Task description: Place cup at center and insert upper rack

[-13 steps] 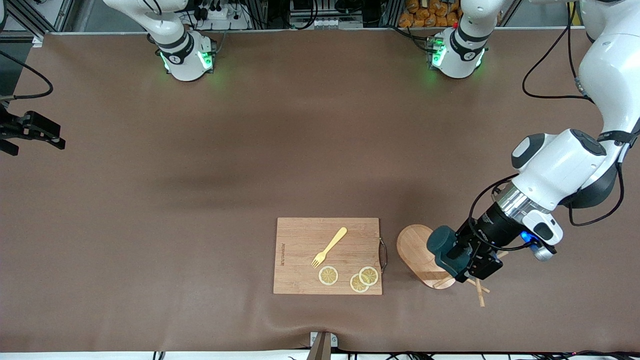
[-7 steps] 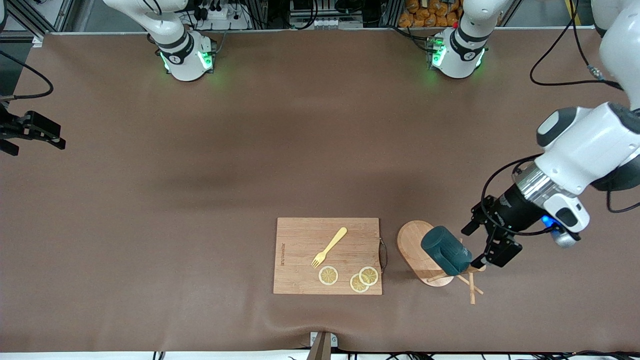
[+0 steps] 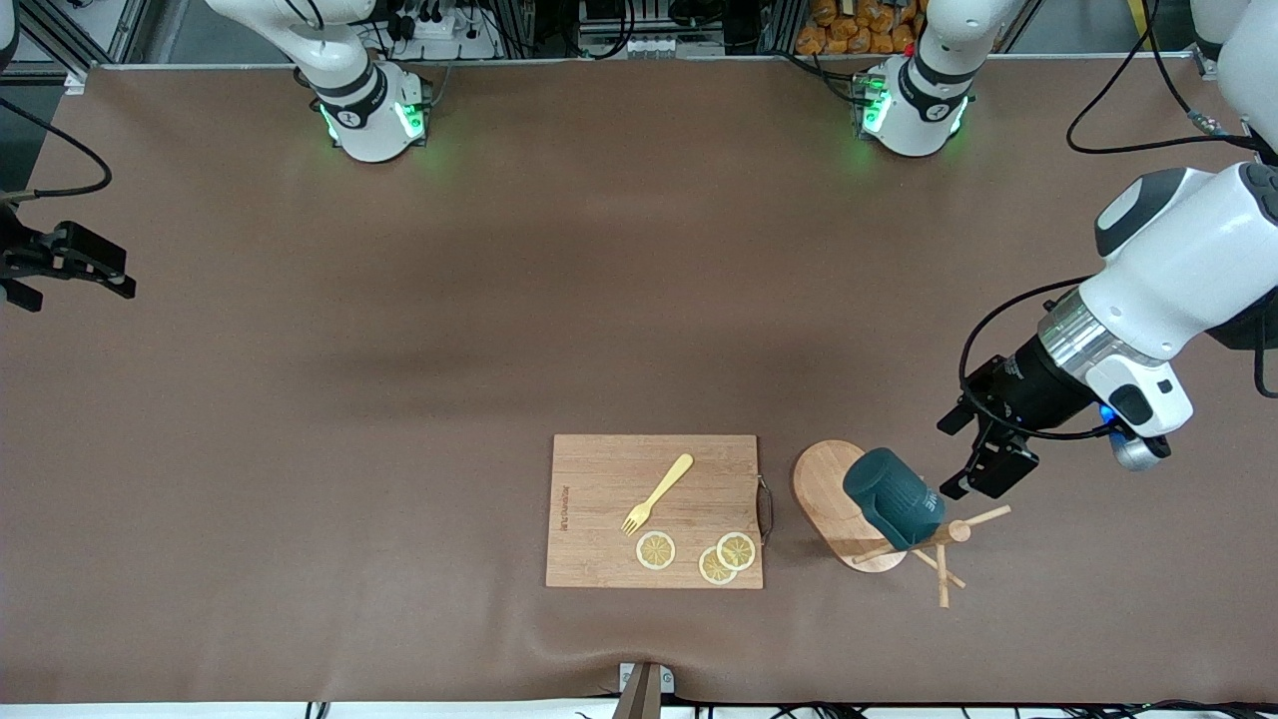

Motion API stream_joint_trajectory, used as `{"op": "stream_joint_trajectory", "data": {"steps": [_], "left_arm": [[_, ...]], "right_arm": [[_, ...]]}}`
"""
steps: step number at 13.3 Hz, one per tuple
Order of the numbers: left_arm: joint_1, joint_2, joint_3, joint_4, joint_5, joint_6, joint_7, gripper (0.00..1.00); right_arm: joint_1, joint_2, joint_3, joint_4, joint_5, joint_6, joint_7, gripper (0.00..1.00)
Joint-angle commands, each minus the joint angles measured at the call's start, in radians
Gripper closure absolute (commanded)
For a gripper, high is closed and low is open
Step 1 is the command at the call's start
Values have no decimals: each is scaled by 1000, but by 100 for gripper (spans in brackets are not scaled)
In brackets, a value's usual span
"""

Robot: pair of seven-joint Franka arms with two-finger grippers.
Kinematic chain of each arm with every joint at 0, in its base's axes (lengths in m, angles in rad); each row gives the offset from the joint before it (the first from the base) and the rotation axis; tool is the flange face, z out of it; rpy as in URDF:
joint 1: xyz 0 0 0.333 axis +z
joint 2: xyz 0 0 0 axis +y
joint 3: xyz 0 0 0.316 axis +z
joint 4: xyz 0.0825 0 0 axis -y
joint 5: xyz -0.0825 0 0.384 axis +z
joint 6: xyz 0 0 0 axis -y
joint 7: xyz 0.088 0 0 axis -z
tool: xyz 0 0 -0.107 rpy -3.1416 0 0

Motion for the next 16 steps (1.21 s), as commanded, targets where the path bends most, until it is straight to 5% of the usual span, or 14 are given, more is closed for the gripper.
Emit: {"op": "stream_joint_trajectory", "data": {"steps": [1, 6, 9, 14, 16], "left_arm": [[13, -38, -21, -3, 22, -70, 52, 0], [50, -110, -32, -6, 22, -167, 265, 0], [31, -190, 34, 21, -93, -245, 491, 0], [-165, -507, 471, 21, -516, -247, 941, 0], [-202, -570, 585, 20, -618, -259, 1094, 0]], "right_arm": [[-14, -7, 10, 3, 18, -5, 9, 0], [-14, -7, 10, 3, 18, -7, 11, 0], [-14, -7, 10, 3, 18, -7, 12, 0], [-14, -7, 10, 3, 18, -7, 13, 0], [-14, -7, 10, 3, 18, -8, 13, 0]]}}
